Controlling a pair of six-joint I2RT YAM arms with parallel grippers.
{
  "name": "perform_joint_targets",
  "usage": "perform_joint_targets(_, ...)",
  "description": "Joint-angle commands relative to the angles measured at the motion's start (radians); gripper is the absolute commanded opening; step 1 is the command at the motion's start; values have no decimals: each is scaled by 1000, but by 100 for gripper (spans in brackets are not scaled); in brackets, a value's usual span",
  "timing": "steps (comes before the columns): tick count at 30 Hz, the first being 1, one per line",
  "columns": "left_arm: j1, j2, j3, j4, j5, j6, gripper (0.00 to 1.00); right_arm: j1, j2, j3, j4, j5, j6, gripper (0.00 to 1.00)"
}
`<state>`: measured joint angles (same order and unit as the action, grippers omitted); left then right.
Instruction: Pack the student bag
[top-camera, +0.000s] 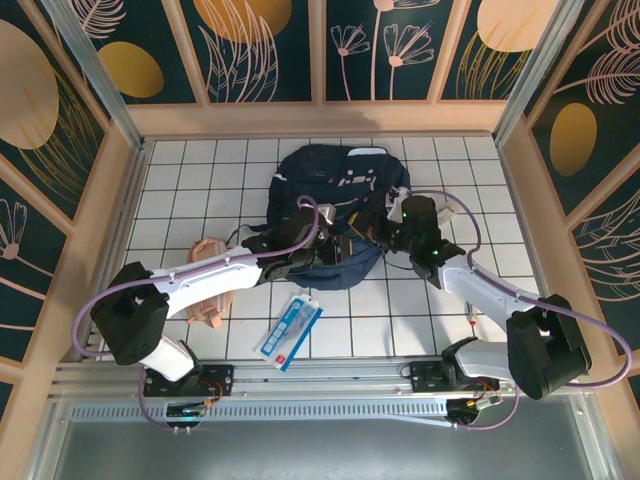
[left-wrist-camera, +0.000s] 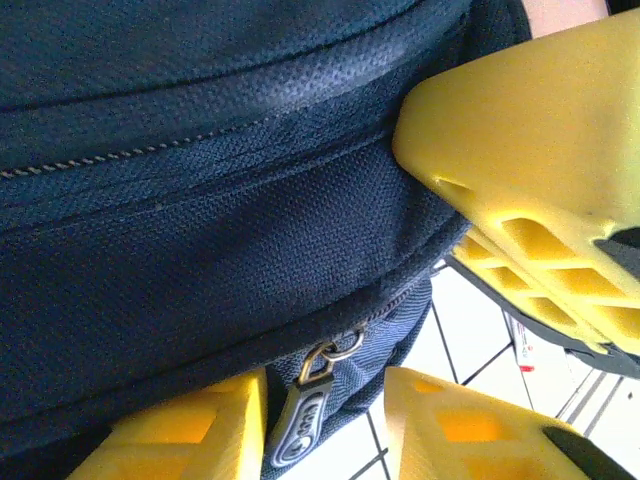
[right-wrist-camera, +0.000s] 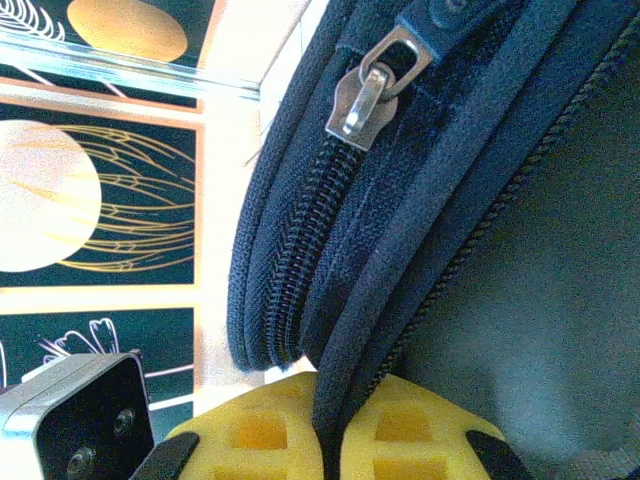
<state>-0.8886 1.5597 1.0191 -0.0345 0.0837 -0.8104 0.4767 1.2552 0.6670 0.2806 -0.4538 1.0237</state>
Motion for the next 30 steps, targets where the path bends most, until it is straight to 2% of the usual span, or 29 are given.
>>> perform_joint_targets(1, 7, 17, 17, 8, -23, 19, 9, -1, -33, 31, 62, -19, -18, 0)
perform_joint_targets(4, 7, 1, 15, -2, -35, 39, 0, -5, -36, 33, 48, -7, -34, 0)
perform_joint_targets(8, 25, -74, -31, -13, -78, 62, 0, -13, -34, 45, -1, 0, -76, 0)
perform_joint_targets(12, 87, -169, -138, -25, -112, 79, 0, -49, -47, 53, -44, -2, -95, 0)
perform_joint_targets(16, 123, -224, -262, 25, -164, 199, 0, -130, -49, 86, -99, -54, -101, 0)
perform_joint_targets(18, 131, -224, -260, 19, -150, 235, 0, -158, -38, 108, -117, -77, -128, 0)
perform_joint_targets(20, 130, -215, -233, 35, -68, 255, 0, -167, -20, 122, -129, -90, -135, 0)
perform_joint_targets(21, 129, -210, -215, 42, -26, 244, 0, -163, -7, 129, -133, -104, -125, 10)
perform_joint_targets(23, 119, -190, -179, 57, 29, 217, 0, -137, 14, 137, -126, -115, -86, 21)
perform_joint_targets(26, 57, -164, -137, 96, 36, 208, 0, -52, 6, 130, -148, 11, 5, 47)
perform_joint_targets(30, -4, -110, -70, 124, 44, 180, 0, 64, -14, 134, -203, 225, 108, 52)
